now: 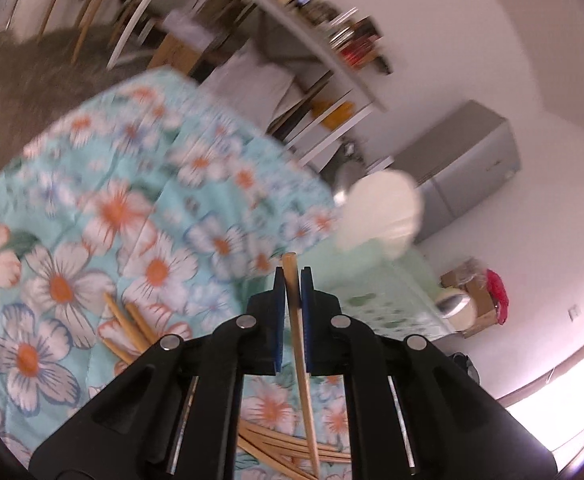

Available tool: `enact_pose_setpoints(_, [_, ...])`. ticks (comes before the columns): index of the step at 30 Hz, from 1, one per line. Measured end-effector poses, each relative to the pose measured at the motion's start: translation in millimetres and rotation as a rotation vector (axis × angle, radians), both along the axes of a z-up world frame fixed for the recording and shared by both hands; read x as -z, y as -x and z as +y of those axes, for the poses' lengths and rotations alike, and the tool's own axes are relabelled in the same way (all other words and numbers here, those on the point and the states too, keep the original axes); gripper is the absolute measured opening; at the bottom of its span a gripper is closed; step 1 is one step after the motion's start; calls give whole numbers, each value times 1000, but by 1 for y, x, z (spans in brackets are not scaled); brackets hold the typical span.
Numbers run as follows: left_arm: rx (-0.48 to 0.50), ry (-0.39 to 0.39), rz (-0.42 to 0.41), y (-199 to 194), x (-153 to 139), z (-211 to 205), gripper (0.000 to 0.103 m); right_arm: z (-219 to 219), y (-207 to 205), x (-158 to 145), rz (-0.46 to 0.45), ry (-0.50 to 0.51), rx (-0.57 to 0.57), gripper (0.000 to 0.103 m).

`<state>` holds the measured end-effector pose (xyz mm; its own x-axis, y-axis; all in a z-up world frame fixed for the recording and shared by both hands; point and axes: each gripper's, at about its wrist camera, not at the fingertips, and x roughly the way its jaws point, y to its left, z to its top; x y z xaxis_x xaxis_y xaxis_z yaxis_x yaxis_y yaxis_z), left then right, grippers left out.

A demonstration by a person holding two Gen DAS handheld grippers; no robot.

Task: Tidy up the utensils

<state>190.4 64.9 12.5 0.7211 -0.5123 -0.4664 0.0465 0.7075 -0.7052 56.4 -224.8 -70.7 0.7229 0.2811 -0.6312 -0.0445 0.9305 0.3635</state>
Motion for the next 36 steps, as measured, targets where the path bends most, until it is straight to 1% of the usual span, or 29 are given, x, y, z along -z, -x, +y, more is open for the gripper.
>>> enact_pose_setpoints(5, [2,-29,-131,26,-32,2,6,0,0,1,-5,-6,1,97])
enact_pose_setpoints(10, [-1,-47,-215,50,-53,7,5,-1,0,1,-5,-13,5,97])
enact_pose_setpoints(14, [2,1,-261,65,-64,21,5,-1,-1,0,-4,-14,7,97])
enact_pose_setpoints(18, [0,58,-283,78,-71,38,5,-1,-1,0,-6,-20,8,97])
enact_pose_setpoints(22, [-3,100,-279,85,-73,56,5,-5,0,1,-13,-41,6,97])
enact_pose_setpoints(25, [8,152,-258,90,-70,71,5,-8,1,1,-17,-61,2,97])
enact_pose_setpoints(27, [42,254,-205,87,-60,83,5,-9,1,1,-19,-74,-3,97])
enact_pose_setpoints(28, [59,323,-164,85,-52,89,5,-10,1,1,-17,-76,-6,97])
enact_pose_setpoints(30, [60,376,-126,86,-42,97,5,-10,0,1,-15,-78,-10,97])
enact_pose_setpoints(36, [54,371,-77,93,-22,107,5,-9,-1,1,-6,-70,-21,97])
